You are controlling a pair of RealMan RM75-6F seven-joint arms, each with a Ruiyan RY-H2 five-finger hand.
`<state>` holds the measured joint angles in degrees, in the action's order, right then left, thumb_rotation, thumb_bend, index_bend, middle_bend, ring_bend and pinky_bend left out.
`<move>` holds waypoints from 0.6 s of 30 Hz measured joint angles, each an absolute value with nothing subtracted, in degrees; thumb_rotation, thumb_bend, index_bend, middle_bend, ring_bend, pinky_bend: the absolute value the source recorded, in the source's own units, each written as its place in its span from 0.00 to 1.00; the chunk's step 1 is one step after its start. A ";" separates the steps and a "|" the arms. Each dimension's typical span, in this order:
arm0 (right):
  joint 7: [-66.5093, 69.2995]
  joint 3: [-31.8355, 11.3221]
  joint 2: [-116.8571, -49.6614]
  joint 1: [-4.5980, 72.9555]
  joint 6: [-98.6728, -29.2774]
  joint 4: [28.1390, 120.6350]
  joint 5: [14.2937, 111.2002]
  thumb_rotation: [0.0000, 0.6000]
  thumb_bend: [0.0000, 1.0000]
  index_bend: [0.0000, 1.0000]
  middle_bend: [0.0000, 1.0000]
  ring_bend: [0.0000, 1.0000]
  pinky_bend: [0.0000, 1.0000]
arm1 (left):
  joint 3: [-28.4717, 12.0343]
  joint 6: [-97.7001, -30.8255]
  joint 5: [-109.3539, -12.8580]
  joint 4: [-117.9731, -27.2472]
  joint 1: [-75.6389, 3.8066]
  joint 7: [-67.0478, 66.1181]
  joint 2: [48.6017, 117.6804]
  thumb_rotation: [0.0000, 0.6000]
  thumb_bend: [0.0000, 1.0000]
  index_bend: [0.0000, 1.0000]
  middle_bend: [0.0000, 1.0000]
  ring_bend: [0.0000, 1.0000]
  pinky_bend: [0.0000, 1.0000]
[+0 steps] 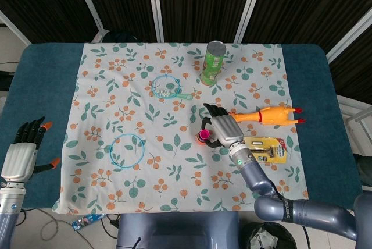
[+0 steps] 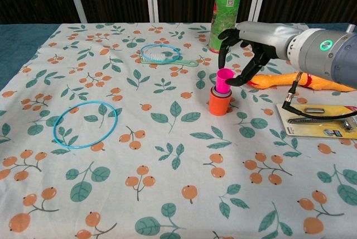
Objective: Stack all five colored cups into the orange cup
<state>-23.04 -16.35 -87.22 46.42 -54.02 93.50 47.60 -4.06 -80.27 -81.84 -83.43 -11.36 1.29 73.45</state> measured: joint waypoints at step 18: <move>-23.83 -14.32 -79.59 44.01 -59.70 100.45 50.60 1.00 0.34 0.00 0.00 0.00 0.09 | -4.86 -80.53 -79.68 -85.09 -10.54 -1.15 73.03 1.00 0.11 0.12 0.00 0.00 0.00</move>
